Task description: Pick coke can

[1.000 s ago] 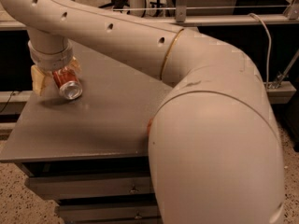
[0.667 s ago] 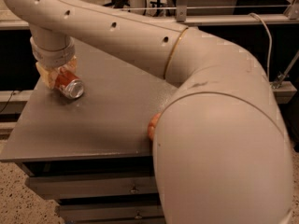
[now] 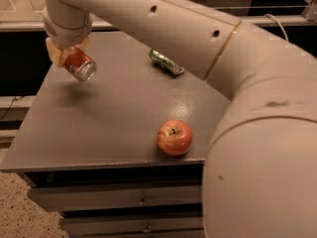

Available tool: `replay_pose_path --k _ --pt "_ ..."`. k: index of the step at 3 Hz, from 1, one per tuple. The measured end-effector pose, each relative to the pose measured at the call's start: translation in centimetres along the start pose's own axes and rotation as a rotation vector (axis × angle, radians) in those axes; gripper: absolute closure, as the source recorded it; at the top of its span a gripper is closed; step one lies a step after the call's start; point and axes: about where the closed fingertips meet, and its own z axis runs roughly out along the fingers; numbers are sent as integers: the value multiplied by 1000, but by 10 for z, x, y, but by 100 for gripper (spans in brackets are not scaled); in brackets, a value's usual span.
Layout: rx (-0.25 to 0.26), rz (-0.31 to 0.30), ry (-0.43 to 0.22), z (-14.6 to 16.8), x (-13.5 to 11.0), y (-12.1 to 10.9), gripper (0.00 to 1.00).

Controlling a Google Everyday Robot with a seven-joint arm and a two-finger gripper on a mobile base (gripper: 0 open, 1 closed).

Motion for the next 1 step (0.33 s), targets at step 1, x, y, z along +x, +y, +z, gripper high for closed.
replay_pose_path --k 1 --pt "21 1 -135 -46 -13 -32 100"
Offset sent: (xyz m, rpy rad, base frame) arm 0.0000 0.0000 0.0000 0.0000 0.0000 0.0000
